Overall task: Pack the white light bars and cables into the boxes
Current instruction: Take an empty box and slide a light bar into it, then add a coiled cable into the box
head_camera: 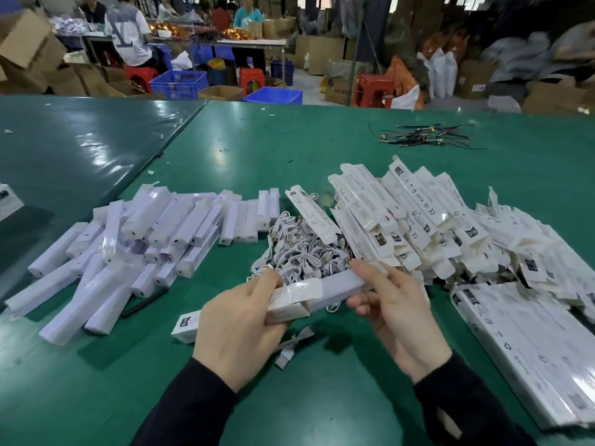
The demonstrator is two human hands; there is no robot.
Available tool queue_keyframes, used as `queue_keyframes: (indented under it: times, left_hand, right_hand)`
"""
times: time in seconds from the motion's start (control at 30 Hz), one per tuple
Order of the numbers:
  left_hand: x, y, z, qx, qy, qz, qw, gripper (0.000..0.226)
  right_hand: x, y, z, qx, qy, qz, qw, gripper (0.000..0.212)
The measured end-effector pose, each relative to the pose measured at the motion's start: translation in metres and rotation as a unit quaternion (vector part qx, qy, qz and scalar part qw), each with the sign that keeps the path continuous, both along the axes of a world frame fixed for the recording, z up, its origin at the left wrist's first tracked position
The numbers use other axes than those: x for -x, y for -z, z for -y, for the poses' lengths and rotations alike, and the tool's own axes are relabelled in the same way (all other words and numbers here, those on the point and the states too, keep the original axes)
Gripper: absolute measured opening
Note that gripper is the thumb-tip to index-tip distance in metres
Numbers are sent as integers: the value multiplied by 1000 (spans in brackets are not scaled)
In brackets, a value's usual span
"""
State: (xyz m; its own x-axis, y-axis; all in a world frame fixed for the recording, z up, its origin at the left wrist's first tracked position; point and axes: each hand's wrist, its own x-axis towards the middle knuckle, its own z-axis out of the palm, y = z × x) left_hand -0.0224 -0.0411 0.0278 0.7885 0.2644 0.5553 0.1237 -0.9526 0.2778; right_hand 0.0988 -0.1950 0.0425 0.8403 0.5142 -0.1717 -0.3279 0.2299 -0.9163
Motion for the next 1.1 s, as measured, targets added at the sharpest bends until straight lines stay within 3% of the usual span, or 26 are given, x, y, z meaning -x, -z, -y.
queue_keyframes:
  times: [0.13,0.37,0.6,0.73,0.87,1.03,1.1]
  left_hand:
    - [-1,3,1,4,10,7,1000,31]
    - [-2,2,5,20,-22,6,1000,43]
    - [-2,7,9,-26,-3,-89,996,42]
    - [-3,6,3,-2,-41,-82,996,50]
    - [-2,6,3,3,-31,-72,997,48]
    - [0,3,6,-9,18,-56,998,31]
    - [-1,2,7,-13,24,-62,998,34]
  right_hand:
    - [3,2,-3,1,13,29,999,31]
    - [17,5,-3,3,71,156,985,27]
    - [36,17,-10,42,-56,191,979,27]
    - [39,20,-11,19,-59,189,980,17]
    - [39,16,-8,42,-59,268,961,7]
    - [45,14,-9,59,-191,254,946,30]
    - [42,11,-7,66,-234,227,943,23]
